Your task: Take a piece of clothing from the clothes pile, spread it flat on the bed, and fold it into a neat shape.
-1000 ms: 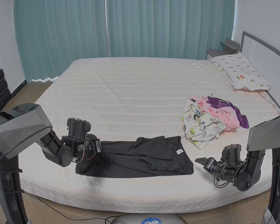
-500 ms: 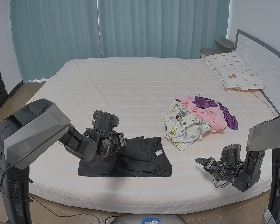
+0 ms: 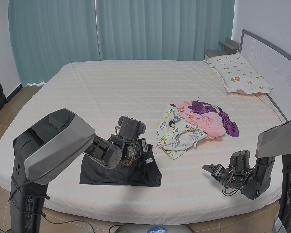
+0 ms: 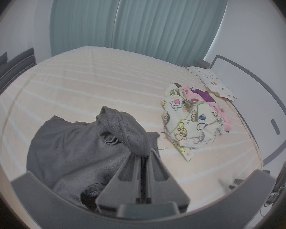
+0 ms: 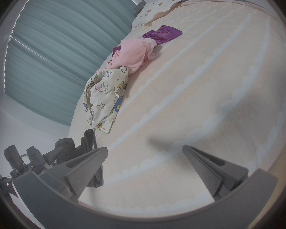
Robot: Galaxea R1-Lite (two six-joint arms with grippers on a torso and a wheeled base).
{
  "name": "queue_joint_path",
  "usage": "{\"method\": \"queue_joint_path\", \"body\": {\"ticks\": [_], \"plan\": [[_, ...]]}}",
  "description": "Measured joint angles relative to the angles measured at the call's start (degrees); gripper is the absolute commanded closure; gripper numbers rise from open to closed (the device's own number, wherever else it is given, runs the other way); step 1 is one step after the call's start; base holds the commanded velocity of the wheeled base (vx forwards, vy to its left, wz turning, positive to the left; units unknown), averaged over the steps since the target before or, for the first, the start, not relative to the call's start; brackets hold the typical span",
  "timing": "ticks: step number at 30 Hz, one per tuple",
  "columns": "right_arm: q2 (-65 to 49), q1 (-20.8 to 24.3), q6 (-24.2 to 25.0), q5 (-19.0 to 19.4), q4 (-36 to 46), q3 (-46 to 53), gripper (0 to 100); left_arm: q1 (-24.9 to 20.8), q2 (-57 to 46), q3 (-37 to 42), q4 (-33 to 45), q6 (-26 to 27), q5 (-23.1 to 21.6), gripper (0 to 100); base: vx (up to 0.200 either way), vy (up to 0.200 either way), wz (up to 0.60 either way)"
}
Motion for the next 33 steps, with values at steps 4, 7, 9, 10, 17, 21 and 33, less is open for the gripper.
{"method": "queue_joint_path", "body": {"ticks": [4,7,9,10,17,21,33], "plan": [[0.05,-0.06,0.0,0.0,0.0,0.05,0,-0.91,1.0,-2.43,2.68,-3.58,0.05,100,0.0,0.0,0.0],[0.11,-0.04,-0.06,0.0,-0.01,0.09,0,-1.63,1.49,-4.55,6.9,-6.18,-0.06,0,0.0,0.0,0.0],[0.18,-0.06,-0.2,0.0,-0.01,0.09,0,-1.94,1.79,-6.31,8.92,-8.13,-0.09,0,0.0,0.0,0.0],[0.22,-0.06,-0.28,0.0,-0.06,0.09,0,-1.99,1.88,-6.81,9.29,-9.11,-0.09,0,0.0,0.0,0.0],[0.33,-0.06,-0.6,-0.02,-0.06,0.17,0,-2.51,1.02,-4.91,9.4,-11.34,-0.37,0,0.0,0.0,0.0],[0.35,-0.06,-0.6,0.0,-0.09,0.24,0,-1.83,-1.18,-0.83,8.29,-11.43,-1.6,0,0.0,0.0,0.0],[0.35,-0.06,-0.71,0.0,-0.23,0.55,0,3.41,-8.94,18.14,-3.28,-12.42,-7.8,0,-0.05,0.0,0.0]]}}
